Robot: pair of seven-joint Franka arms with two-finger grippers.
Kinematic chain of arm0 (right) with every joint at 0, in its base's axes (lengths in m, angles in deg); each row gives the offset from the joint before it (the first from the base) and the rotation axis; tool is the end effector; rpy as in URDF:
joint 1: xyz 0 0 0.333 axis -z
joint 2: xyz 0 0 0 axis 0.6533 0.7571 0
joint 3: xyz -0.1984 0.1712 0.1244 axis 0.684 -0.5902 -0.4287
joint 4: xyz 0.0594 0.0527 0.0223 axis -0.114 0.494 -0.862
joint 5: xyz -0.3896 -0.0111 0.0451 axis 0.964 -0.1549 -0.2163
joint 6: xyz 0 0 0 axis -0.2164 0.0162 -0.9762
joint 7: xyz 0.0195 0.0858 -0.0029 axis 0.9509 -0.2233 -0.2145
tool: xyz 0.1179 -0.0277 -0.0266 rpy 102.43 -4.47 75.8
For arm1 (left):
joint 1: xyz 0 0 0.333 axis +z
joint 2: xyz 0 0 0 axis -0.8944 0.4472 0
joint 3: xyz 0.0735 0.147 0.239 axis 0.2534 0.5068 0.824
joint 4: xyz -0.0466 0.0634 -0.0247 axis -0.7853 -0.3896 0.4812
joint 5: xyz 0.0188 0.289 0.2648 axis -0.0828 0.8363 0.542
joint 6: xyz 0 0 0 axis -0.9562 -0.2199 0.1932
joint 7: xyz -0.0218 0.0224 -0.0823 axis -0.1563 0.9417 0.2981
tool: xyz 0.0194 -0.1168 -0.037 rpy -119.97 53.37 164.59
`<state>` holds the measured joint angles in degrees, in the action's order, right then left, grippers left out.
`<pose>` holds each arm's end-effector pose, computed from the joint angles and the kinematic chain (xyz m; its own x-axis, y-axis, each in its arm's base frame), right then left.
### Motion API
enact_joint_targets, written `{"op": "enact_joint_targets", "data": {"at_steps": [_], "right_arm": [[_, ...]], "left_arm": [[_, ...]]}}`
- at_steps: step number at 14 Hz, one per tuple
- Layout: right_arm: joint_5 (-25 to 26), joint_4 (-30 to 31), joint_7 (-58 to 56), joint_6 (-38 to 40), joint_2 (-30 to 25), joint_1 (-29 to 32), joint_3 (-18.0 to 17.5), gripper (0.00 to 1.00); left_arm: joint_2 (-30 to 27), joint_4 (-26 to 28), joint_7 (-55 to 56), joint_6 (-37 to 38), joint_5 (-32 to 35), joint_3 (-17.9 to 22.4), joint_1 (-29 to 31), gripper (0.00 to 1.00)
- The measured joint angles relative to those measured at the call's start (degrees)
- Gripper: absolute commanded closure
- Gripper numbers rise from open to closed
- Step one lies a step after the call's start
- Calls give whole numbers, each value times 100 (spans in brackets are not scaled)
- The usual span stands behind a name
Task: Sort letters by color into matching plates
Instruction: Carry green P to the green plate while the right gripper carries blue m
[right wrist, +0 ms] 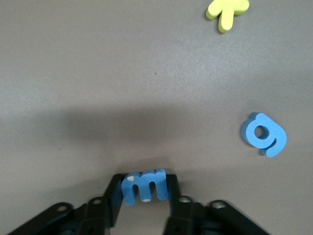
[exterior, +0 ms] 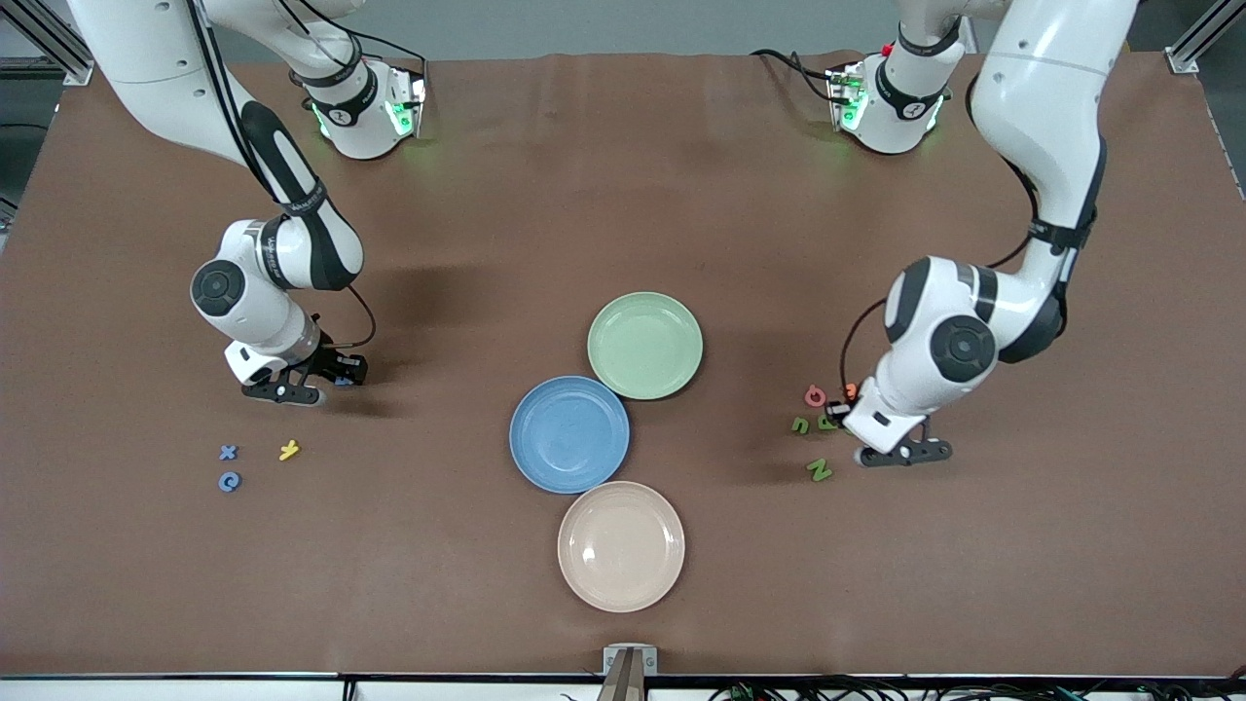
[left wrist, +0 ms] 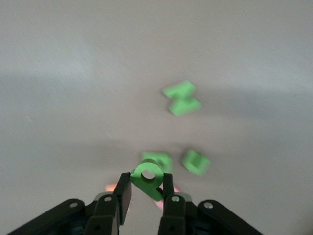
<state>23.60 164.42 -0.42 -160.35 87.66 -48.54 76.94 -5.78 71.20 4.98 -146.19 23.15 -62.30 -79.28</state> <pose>0.5170 0.0249 0.1338 0.9915 -0.1274 0.0247 -0.1271 -0.9918 -0.0135 0.6003 -0.2155 0.2280 0.9949 0.0968 -0.0279 0.0969 -0.9953 0.0033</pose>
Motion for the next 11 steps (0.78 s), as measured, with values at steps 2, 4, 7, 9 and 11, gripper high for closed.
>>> {"op": "enact_joint_targets", "data": {"at_steps": [2, 4, 7, 9, 11], "right_arm": [[1, 1, -2, 11, 6, -10, 0, 99], [0, -13, -2, 32, 7, -22, -1, 100], [-20, -397, 311, 808, 2, -131, -129, 100], [-26, -1017, 948, 1413, -10, -328, -306, 100], [-32, -1650, 1702, 1818, -9, -700, -371, 100]], "left_arm": [[-146, 21, 697, 219, 0, -6, -561, 81], [-142, 63, 1311, 236, 1, -6, -1122, 81], [-20, 81, 1975, 234, 1, -2, -1779, 80], [90, 81, 2268, 226, 0, -1, -2030, 80], [179, 76, 2492, 198, -30, -8, -2168, 80]]}}
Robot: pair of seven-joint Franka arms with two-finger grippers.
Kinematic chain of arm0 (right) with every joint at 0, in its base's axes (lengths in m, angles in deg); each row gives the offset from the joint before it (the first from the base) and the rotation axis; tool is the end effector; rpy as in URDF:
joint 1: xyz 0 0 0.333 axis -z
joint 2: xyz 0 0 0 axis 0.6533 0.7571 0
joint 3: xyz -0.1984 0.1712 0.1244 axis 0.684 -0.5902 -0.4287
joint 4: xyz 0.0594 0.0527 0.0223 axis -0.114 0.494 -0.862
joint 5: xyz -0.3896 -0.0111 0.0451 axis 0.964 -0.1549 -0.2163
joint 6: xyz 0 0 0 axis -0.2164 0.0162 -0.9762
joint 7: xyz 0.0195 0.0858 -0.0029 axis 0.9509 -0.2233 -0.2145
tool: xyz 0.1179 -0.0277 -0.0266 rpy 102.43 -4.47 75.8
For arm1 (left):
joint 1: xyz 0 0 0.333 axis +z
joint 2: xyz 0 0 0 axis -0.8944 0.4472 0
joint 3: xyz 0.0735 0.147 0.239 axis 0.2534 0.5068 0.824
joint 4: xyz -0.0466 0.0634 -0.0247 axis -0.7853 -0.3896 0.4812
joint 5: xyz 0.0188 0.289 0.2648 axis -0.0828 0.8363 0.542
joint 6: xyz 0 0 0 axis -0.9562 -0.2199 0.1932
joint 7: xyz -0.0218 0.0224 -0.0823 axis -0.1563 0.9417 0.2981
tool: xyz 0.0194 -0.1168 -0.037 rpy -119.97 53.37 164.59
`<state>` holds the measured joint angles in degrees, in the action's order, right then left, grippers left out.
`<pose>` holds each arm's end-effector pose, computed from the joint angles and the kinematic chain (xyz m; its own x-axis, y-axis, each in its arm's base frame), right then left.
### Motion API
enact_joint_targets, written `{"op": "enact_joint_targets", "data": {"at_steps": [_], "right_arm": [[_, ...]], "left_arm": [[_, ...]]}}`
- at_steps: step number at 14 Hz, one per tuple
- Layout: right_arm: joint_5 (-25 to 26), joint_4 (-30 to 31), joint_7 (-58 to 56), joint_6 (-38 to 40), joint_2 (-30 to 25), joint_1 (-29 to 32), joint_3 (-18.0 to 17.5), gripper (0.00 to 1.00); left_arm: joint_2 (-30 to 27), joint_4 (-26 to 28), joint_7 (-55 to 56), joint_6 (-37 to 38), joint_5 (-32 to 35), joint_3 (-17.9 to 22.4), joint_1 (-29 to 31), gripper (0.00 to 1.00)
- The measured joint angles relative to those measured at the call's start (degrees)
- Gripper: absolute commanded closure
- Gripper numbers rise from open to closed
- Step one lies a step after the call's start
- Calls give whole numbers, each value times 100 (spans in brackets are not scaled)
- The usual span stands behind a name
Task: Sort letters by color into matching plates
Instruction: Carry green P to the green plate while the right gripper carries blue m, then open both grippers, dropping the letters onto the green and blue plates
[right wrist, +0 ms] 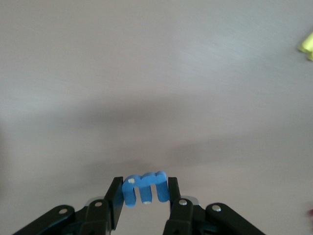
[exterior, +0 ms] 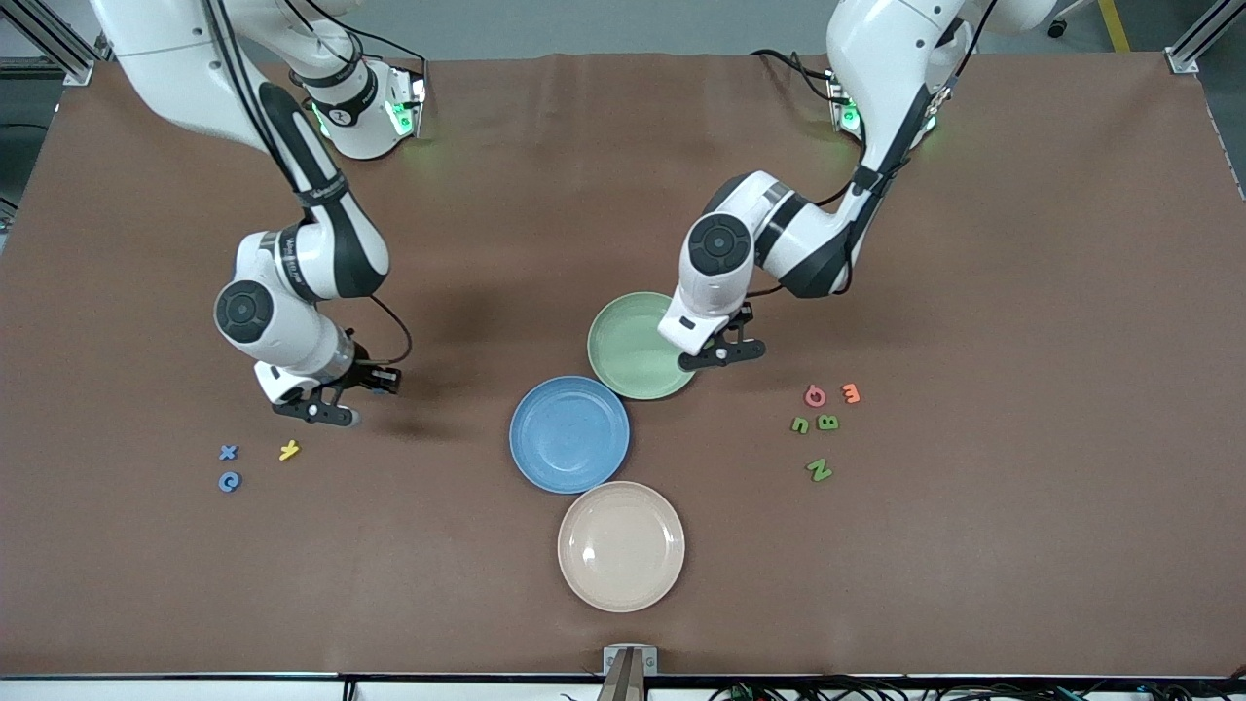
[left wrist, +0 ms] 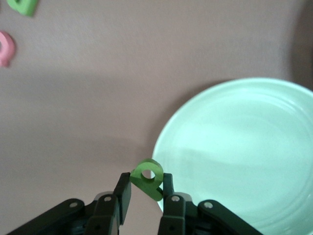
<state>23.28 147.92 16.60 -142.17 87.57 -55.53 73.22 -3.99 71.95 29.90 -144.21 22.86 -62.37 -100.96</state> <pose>0.5749 0.1462 0.2117 0.9730 -0.2289 -0.0299 -0.2302 -0.9716 -0.0553 0.4680 -0.4148 0.2002 0.9843 0.1568 -0.0816 0.1517 -0.9863 -0.0654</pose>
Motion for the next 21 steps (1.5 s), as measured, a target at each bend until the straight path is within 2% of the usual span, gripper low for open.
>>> {"op": "enact_joint_targets", "data": {"at_steps": [4, 7, 8, 9, 10, 11, 12, 17, 21], "right_arm": [[-6, -1116, 1482, 482, 415, -784, -22, 100], [-5, -2205, 2291, 937, 1158, -1167, -20, 100], [-4, -2534, 2504, 1012, 1416, -1253, -19, 100], [-4, -2827, 2685, 1040, 1662, -1315, -18, 100], [-3, -3082, 2826, 1047, 1887, -1356, -14, 100], [-3, -3322, 2954, 1049, 2100, -1386, -14, 100], [-2, -3537, 3075, 1054, 2293, -1417, -13, 100], [-1, -4242, 3600, 1059, 2913, -1681, -6, 100], [2, -4423, 3828, 1059, 3079, -1864, 2, 99]], "left_arm": [[302, -193, 327, -107, -99, -10, -252, 79], [533, -447, 557, -146, -124, -13, -414, 79], [575, -499, 571, -147, -187, -13, -454, 75], [600, -523, 572, -154, -273, -13, -497, 65], [611, -535, 573, -158, -327, -14, -531, 47], [614, -544, 576, -159, -348, -14, -551, 13], [614, -552, 576, -160, -352, -13, -554, 3], [605, -596, 576, -160, -352, 16, -444, 1], [476, -630, 71, -152, -292, 63, 74, 1]]}}
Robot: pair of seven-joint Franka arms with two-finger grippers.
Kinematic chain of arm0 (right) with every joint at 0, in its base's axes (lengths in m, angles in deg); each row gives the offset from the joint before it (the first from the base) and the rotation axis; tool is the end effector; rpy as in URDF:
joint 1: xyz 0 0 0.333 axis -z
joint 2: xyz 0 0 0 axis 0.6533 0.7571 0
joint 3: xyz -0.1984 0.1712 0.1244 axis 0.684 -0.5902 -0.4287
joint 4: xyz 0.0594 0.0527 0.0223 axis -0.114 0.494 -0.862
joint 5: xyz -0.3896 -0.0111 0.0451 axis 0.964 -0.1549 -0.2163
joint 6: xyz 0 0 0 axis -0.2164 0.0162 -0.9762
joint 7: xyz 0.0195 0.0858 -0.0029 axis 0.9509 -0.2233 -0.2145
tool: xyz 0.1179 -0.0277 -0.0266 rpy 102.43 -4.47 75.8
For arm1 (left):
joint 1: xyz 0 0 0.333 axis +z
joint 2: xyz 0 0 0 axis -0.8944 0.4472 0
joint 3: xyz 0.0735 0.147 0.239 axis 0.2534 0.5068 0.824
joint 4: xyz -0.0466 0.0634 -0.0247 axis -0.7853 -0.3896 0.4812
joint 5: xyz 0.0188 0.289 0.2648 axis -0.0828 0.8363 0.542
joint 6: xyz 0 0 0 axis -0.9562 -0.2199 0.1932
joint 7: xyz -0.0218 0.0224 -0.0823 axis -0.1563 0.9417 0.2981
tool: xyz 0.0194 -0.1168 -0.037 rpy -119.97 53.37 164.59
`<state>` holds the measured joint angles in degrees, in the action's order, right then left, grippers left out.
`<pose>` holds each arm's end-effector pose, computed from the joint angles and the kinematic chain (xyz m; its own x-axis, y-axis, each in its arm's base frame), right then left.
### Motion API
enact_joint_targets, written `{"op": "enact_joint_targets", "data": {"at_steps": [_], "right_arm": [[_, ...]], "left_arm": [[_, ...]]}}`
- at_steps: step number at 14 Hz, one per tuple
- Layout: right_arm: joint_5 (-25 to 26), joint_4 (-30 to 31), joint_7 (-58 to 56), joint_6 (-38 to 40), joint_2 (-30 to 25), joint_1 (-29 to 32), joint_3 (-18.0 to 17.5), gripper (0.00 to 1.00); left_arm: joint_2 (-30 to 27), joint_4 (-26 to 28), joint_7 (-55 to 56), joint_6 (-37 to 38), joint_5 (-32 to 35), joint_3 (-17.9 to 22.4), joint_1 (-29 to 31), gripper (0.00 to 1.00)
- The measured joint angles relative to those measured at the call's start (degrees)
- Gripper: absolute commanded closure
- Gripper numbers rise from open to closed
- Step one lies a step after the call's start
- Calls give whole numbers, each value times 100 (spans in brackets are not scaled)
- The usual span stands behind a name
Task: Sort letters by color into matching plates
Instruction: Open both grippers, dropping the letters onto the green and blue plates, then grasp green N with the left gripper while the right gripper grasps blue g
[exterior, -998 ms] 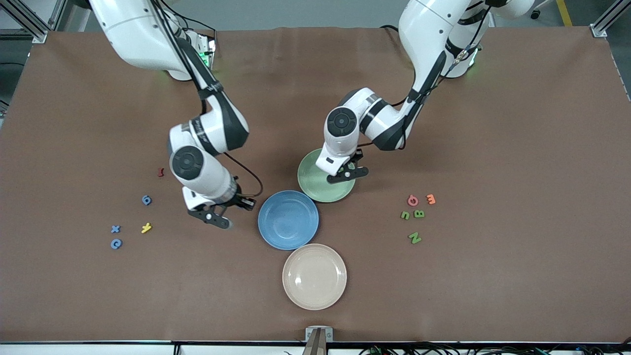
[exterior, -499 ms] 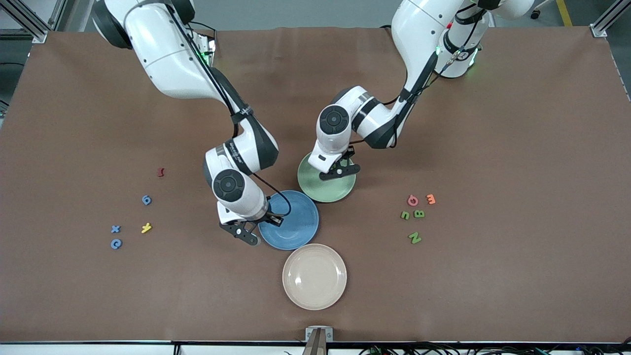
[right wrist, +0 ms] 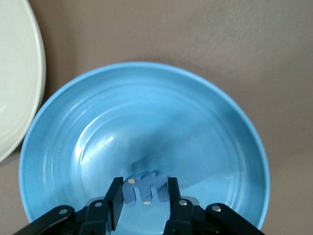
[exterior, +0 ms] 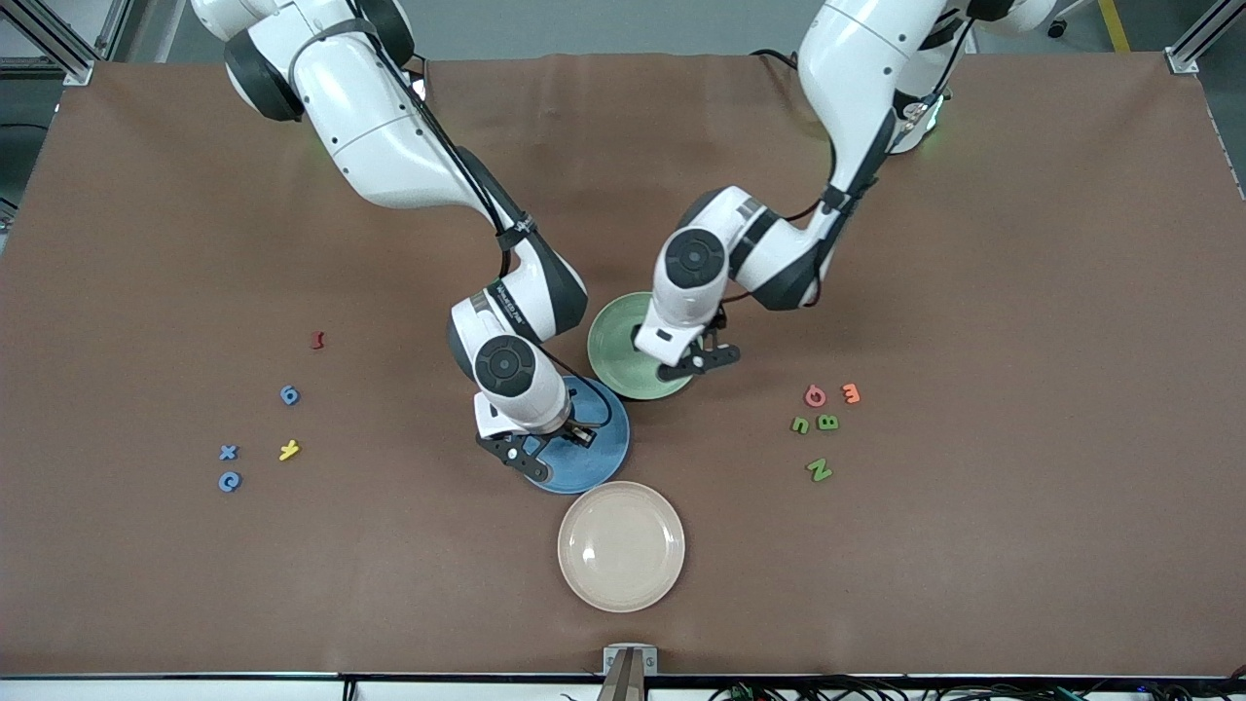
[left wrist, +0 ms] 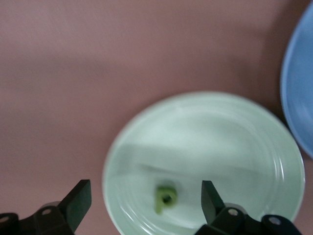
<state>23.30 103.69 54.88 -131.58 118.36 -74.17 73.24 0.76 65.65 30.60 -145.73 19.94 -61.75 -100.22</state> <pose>0.6176 0.4044 0.1662 0.8499 -0.5252 -0.0429 -0.5269 -0.8467 -0.0738 0.4991 -0.4231 0.1946 0.9714 0.2248 -0.0769 0.2252 -0.9743 -0.0034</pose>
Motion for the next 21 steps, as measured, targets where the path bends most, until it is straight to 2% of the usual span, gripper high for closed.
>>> {"op": "enact_joint_targets", "data": {"at_steps": [1, 2, 3, 10, 14, 18, 21], "right_arm": [[2, -8, 12, 2, 6, -27, 1, 94], [3, -8, 19, 6, 9, -44, 5, 60], [3, -8, 20, 10, 11, -49, 11, 1], [3, -104, 20, 30, 11, -8, 112, 0], [10, -199, 6, 341, -151, 264, 141, 0], [41, -55, -1233, 983, -534, 791, 225, 0], [43, 700, -2323, 1126, -1200, 1368, 253, 0]], "left_arm": [[-26, 1, -217, 3, 133, 13, 162, 1], [-43, 1, -395, 4, 277, 17, 339, 1], [-51, 2, -566, 4, 365, 22, 513, 1], [143, -50, -882, -515, 437, 47, 1453, 1], [527, -481, -881, -608, 437, 51, 1895, 1], [942, -903, -866, -609, 437, 51, 1993, 1], [1241, -1209, -861, -609, 437, 52, 2044, 1]]}}
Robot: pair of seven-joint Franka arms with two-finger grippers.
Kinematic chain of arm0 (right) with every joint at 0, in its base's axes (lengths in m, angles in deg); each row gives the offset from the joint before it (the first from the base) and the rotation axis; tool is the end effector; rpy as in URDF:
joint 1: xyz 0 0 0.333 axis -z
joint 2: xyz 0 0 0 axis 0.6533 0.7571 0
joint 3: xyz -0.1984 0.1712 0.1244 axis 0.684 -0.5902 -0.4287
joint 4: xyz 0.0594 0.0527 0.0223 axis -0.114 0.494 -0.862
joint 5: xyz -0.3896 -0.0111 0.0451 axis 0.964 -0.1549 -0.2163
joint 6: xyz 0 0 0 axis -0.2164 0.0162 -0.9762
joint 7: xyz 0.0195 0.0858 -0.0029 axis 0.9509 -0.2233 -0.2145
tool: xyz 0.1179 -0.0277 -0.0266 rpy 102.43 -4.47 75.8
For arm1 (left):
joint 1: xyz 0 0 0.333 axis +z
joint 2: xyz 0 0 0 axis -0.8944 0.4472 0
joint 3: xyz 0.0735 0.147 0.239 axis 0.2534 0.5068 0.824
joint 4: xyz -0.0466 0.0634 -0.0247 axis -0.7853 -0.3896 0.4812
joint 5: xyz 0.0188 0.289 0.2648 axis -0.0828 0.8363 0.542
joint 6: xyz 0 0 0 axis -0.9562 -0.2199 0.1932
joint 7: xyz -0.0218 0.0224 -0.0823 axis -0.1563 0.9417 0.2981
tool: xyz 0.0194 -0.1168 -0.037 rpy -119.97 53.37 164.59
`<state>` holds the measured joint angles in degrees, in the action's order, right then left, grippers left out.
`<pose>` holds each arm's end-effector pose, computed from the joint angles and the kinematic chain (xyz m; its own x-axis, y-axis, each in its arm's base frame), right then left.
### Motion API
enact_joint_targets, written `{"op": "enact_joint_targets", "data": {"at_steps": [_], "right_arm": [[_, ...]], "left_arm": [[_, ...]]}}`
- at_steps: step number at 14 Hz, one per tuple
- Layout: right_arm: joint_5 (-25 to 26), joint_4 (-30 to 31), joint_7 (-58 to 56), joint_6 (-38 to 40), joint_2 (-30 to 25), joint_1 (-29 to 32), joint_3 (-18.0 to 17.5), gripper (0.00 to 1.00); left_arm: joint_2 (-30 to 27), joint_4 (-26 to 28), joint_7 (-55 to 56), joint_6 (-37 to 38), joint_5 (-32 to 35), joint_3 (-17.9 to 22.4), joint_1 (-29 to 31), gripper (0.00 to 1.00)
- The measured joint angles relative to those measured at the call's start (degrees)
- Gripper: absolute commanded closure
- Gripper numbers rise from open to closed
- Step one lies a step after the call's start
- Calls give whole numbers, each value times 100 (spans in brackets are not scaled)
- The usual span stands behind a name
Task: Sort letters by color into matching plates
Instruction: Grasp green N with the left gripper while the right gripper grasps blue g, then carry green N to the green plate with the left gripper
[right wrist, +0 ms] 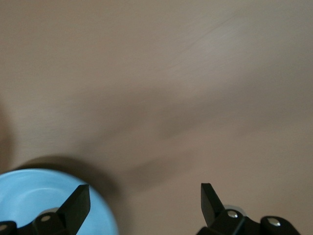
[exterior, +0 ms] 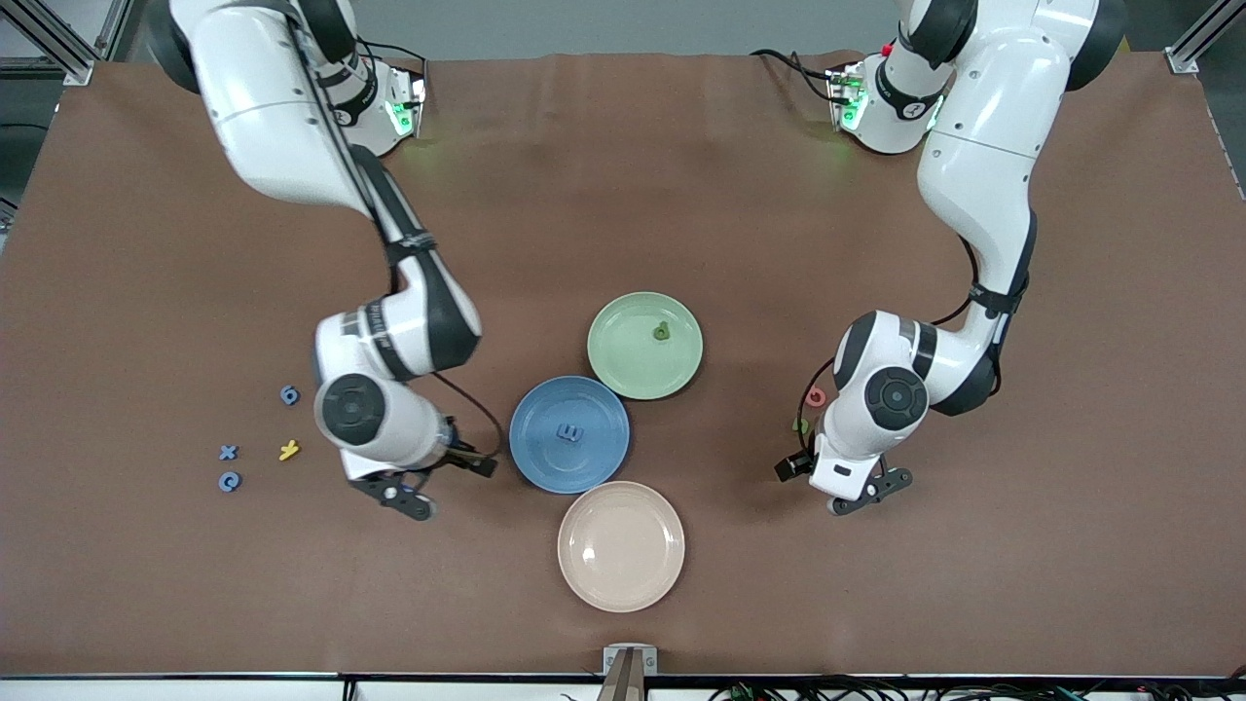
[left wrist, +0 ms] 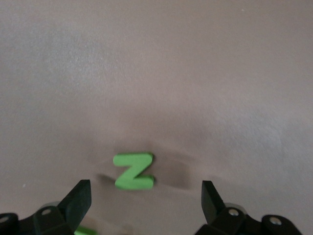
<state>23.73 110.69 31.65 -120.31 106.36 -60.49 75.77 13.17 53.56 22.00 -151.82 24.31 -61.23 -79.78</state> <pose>0.6753 0.2142 0.2458 0.9148 -0.3966 -0.0761 -0.3974 -0.9176 0.0044 0.6628 -0.2277 0.1465 0.9207 0.3887 0.0337 0.3874 -0.9211 0.0397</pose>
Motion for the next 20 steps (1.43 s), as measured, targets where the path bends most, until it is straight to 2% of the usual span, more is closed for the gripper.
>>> {"op": "enact_joint_targets", "data": {"at_steps": [2, 5, 10, 12, 15, 17, 20], "right_arm": [[30, 735, -306, 6, -568, 428, 61, 0], [308, 1599, -629, 7, -1280, 1142, 164, 0], [363, 2271, -654, -122, -1696, 2054, 217, 0], [369, 2733, -563, -613, -1847, 2131, 246, 3], [388, 3739, -266, -1678, -2079, 2129, 294, 1], [399, 4182, -2, -2238, -2088, 2097, 292, 1], [403, 4462, 249, -2544, -2085, 2049, 288, 1]], "left_arm": [[134, -124, 0, 0, 0, 1, 53, 6], [202, -168, 0, 0, 0, 0, 66, 26], [196, -237, 0, 10, 0, 0, 69, 50], [197, -251, 0, 12, 0, -3, 68, 61], [174, -286, 0, 28, 0, -9, 65, 78], [184, -285, 0, 27, 0, -9, 66, 80], [182, -288, 0, 27, 0, -10, 65, 80]]}}
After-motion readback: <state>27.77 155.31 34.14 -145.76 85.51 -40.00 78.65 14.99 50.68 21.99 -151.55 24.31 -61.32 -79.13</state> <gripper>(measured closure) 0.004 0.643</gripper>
